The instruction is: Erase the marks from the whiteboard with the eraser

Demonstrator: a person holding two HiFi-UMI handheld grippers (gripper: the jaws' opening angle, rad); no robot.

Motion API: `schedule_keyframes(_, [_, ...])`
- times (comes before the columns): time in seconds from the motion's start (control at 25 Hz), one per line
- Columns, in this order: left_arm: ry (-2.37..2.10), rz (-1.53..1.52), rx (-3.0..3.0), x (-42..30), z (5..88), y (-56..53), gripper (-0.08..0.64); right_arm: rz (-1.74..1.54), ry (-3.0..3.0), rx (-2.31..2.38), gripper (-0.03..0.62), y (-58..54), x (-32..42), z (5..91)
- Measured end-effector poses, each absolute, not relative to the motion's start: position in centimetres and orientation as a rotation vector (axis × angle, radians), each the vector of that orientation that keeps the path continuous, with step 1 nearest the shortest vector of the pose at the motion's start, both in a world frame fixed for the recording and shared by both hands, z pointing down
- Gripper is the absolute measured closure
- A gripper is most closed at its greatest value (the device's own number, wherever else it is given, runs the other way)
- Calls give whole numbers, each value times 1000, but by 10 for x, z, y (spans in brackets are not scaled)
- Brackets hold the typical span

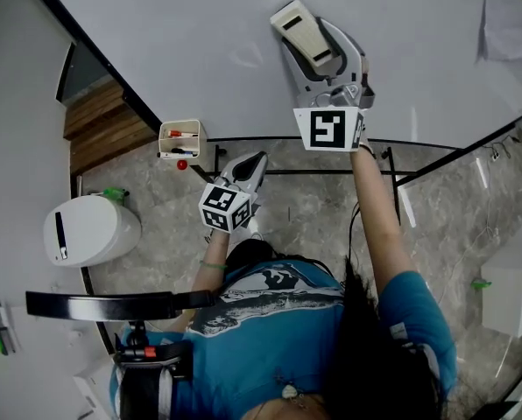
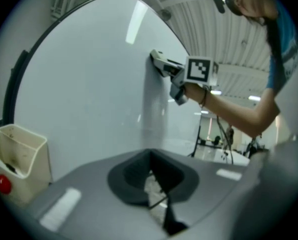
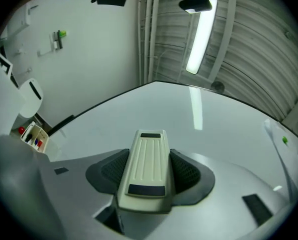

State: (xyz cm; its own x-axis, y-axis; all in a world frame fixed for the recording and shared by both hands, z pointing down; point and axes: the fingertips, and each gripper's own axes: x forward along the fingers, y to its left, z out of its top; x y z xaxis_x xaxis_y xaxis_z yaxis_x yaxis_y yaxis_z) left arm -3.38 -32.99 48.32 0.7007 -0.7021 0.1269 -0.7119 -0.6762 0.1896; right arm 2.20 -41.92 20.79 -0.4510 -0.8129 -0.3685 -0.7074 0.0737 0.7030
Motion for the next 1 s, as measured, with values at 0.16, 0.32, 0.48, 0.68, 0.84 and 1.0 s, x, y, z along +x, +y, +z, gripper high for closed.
schedule_keyframes(0.16, [-1173, 64, 2656, -54, 491, -334, 555, -1339, -2234, 1399, 330, -427, -41, 254])
schedule_keyframes(0.32, [-1211, 61, 2634, -69, 497, -336, 555, -1349, -2225, 1245, 330, -429, -86, 302])
schedule_keyframes(0.48, [-1240, 54, 2614, -80, 500, -335, 555, -1352, -2208, 1135, 330, -427, -112, 337])
schedule_keyframes(0.68, [-1252, 53, 2599, -82, 503, -336, 555, -1360, -2196, 1081, 330, -427, -119, 352])
schedule_keyframes(0.84, [-1251, 55, 2601, -83, 501, -338, 555, -1377, -2178, 1072, 330, -426, -118, 350])
schedule_keyframes(1.0, [-1238, 54, 2608, -79, 500, -338, 555, -1379, -2171, 1120, 330, -424, -107, 337])
